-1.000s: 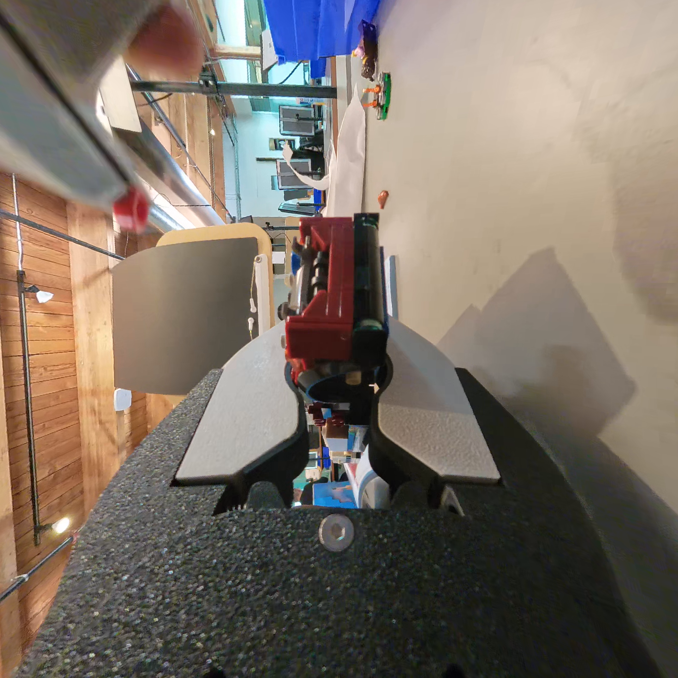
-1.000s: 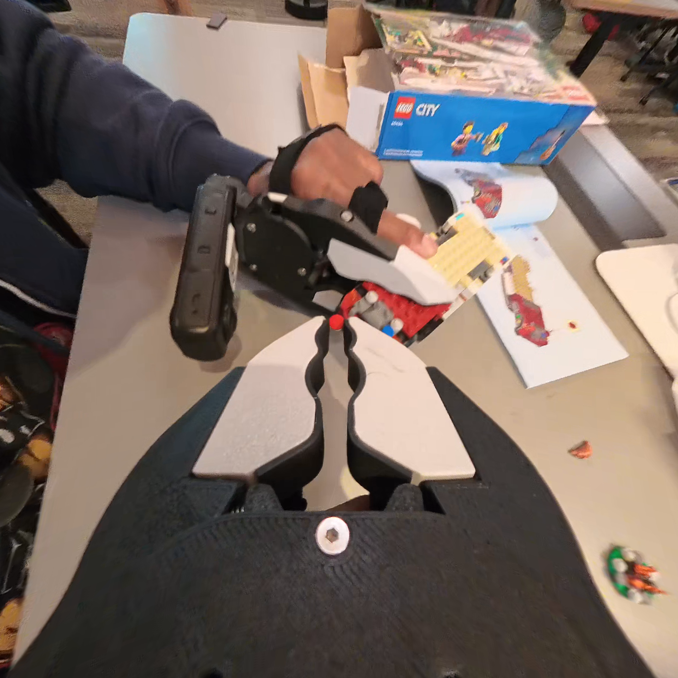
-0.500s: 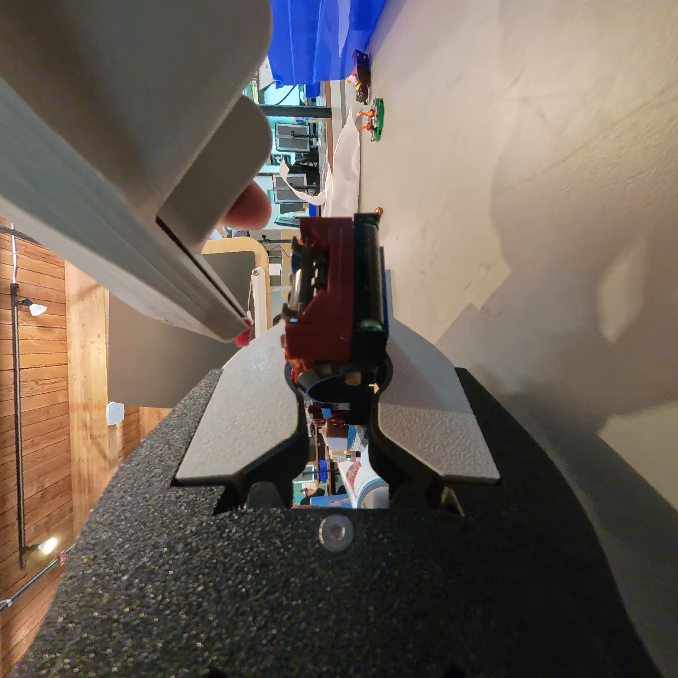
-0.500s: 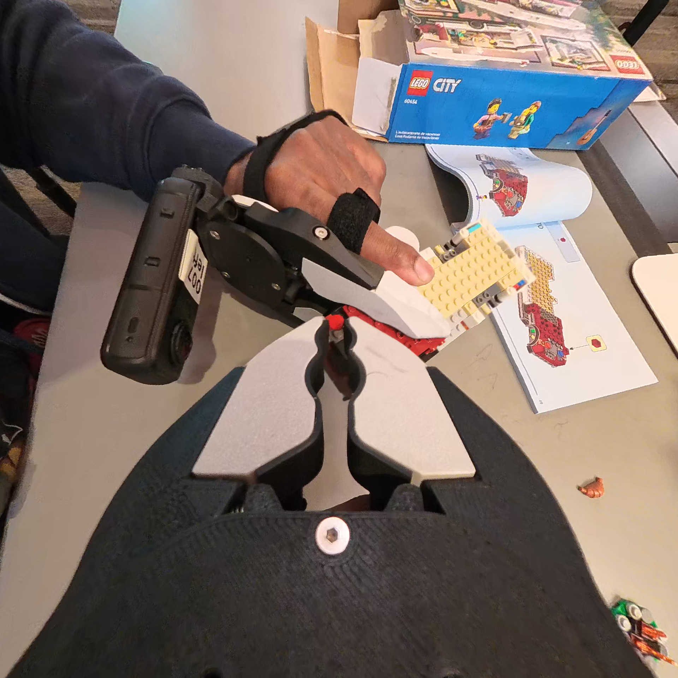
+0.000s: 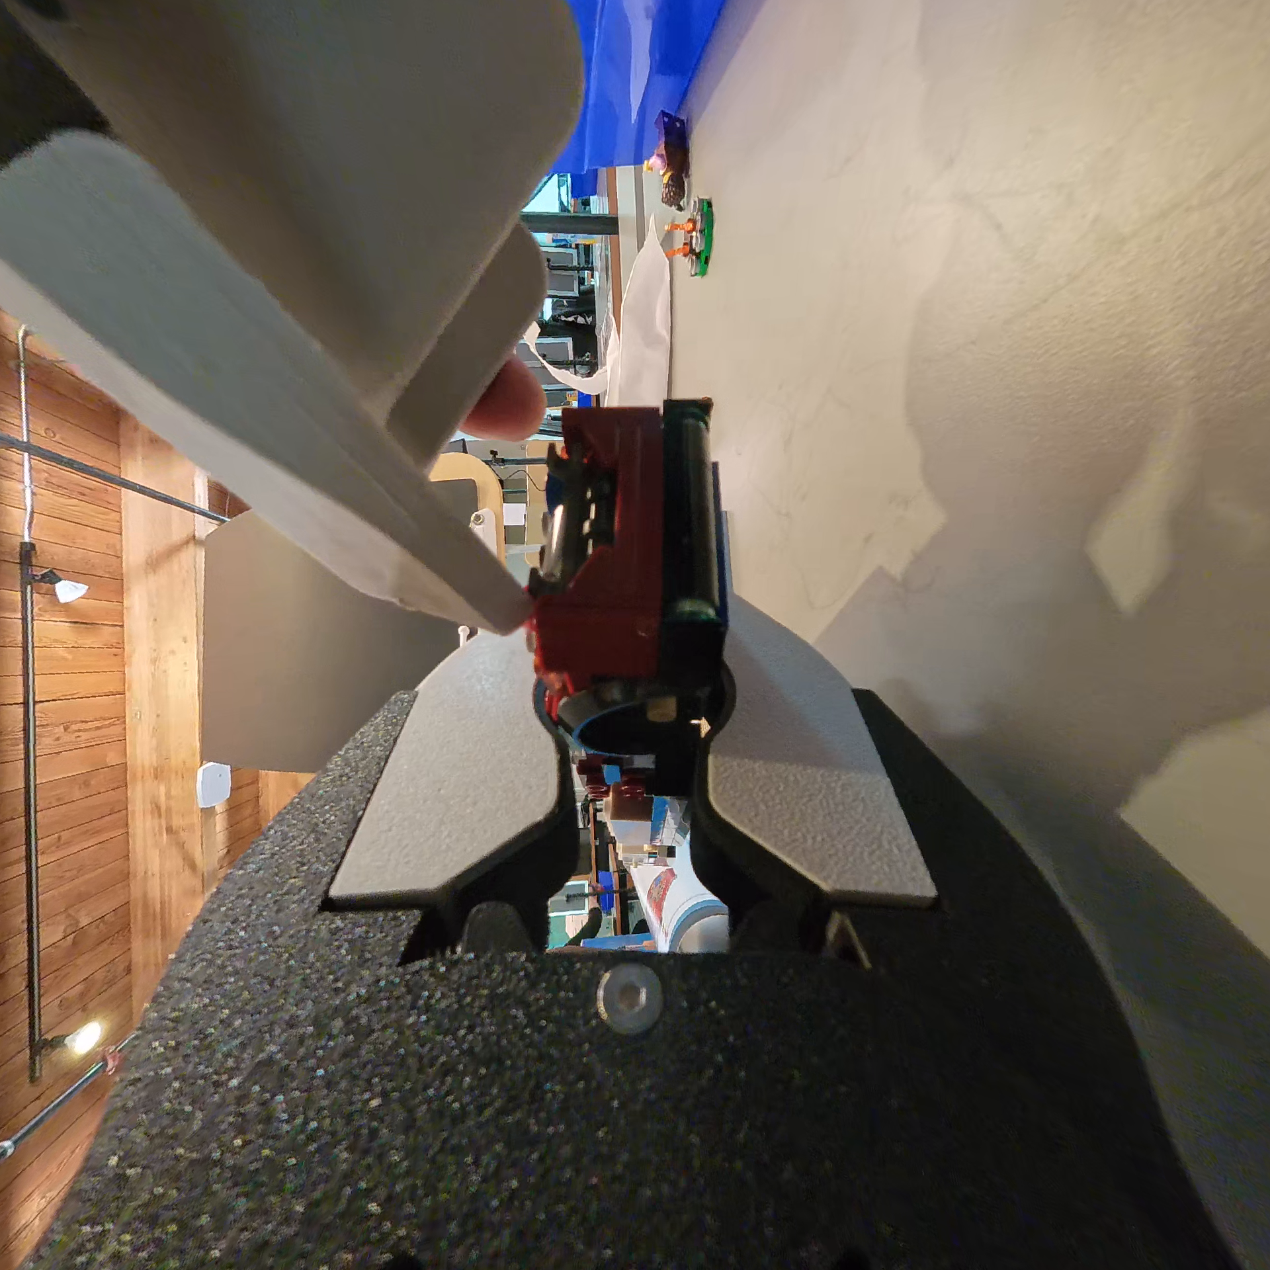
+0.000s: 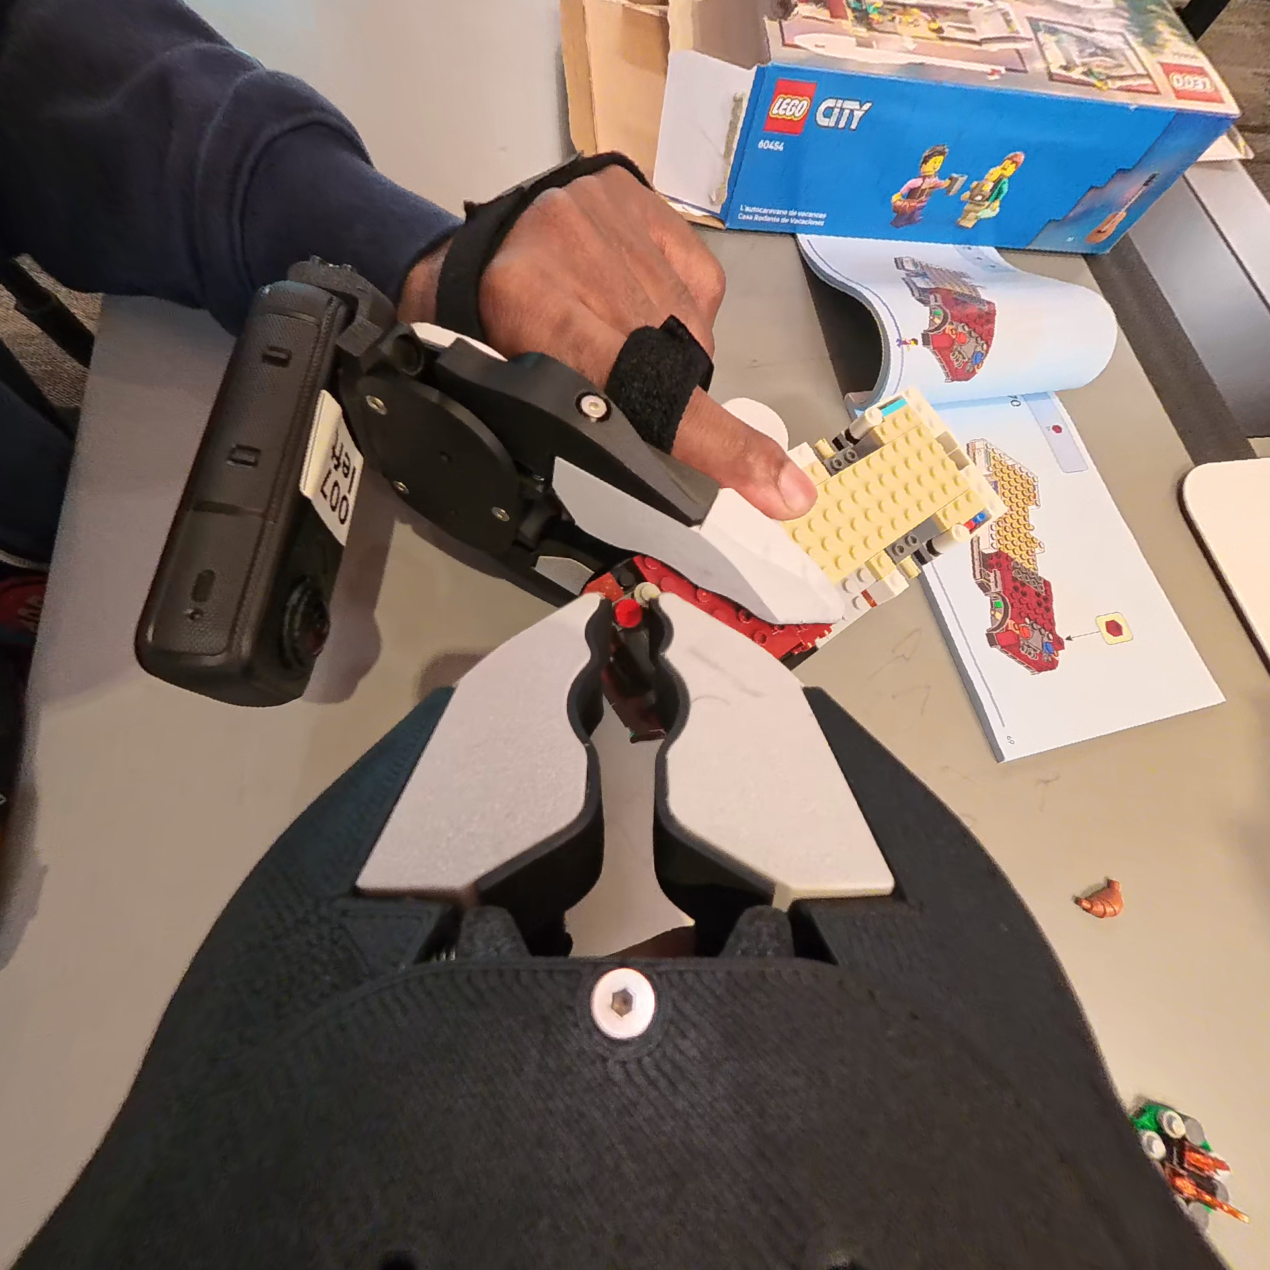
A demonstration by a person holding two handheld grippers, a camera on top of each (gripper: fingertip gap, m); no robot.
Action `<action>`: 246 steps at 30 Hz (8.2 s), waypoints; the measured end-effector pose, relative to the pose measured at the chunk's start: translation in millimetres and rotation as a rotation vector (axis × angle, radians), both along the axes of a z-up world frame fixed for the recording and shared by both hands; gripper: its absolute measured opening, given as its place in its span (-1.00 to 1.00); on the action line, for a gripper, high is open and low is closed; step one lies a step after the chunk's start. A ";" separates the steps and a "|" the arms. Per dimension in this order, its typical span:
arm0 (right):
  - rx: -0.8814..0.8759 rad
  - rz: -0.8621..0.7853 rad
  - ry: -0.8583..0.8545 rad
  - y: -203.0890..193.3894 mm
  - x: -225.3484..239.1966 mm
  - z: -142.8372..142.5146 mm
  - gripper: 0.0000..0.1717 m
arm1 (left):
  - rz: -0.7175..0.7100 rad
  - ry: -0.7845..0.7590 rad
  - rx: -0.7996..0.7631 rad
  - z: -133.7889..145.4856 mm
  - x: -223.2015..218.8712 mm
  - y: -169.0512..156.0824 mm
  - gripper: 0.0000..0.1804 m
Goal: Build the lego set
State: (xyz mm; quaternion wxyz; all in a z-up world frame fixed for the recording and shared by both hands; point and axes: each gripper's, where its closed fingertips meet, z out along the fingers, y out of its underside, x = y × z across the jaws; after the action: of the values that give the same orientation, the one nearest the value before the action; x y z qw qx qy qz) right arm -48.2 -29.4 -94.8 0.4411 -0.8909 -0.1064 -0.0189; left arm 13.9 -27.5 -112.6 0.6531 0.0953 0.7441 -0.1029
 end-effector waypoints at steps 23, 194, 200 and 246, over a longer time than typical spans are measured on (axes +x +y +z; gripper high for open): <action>0.158 0.045 -0.978 10.0 1.8 -7.5 -0.53 | 0.061 0.041 -0.032 -3.2 6.3 16.3 -0.60; -0.231 -0.324 -0.317 -237.9 153.2 15.5 -0.79 | -0.044 -0.039 -0.019 -9.5 4.6 -11.6 -0.59; -0.503 -0.111 -0.061 -238.4 152.6 -45.3 -0.75 | -0.036 -0.035 -0.014 -10.1 3.5 -10.2 -0.59; -0.166 -0.242 0.031 -140.0 2.7 -74.2 -0.75 | -0.035 0.009 -0.041 -15.8 2.5 -9.8 -0.59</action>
State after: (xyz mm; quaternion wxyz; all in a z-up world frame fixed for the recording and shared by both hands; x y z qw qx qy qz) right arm -45.5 -169.4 -169.0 0.3621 -0.9308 0.0075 -0.0496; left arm 16.4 -37.2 -128.3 0.6495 0.0947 0.7432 -0.1299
